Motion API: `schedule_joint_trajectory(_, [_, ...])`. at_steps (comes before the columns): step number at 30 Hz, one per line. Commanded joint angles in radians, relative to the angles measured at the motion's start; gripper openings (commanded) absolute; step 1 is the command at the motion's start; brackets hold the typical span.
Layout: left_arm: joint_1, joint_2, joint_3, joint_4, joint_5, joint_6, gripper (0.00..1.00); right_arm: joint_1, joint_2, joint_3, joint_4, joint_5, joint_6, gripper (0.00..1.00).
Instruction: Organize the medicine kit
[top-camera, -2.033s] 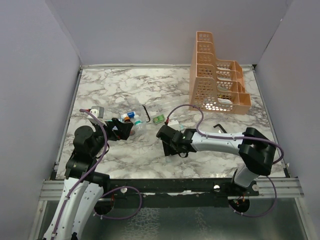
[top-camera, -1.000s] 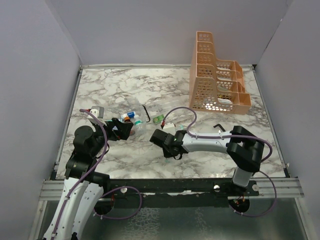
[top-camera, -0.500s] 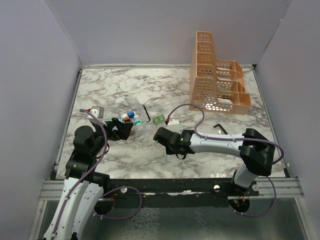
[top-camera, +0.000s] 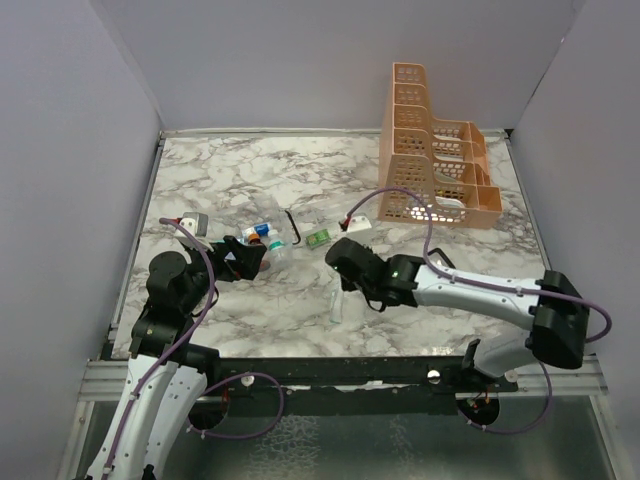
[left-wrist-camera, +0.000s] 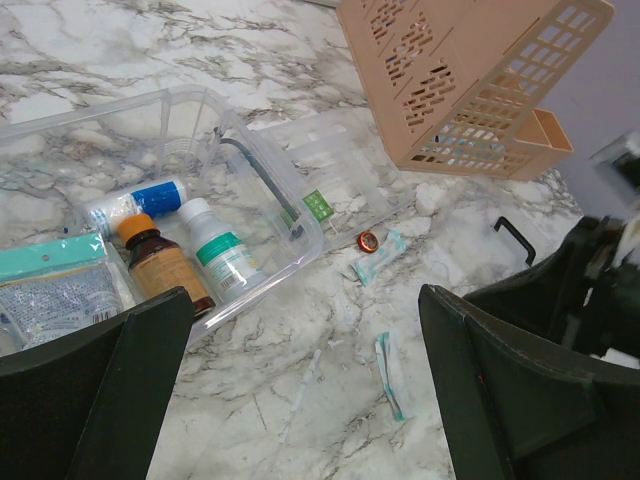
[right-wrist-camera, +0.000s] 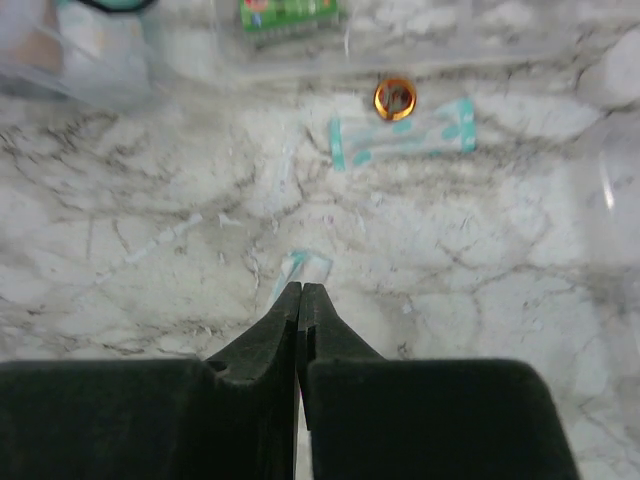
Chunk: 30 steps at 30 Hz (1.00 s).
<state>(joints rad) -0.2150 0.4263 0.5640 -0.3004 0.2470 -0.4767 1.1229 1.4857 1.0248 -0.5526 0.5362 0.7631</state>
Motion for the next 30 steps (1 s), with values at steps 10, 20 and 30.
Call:
schedule_joint_trajectory(10, [0.006, 0.008, 0.008, 0.022, 0.003, 0.005, 0.99, -0.216, -0.013, 0.125, 0.065, -0.166, -0.256, 0.11])
schedule_joint_trajectory(20, [0.008, 0.022, 0.008, 0.023, 0.009, 0.005, 0.99, -0.116, 0.067, -0.029, 0.044, -0.281, 0.008, 0.47])
schedule_joint_trajectory(30, [0.008, 0.019, 0.009, 0.022, 0.006, 0.005, 0.99, -0.063, 0.227, -0.006, 0.007, -0.295, 0.085, 0.39])
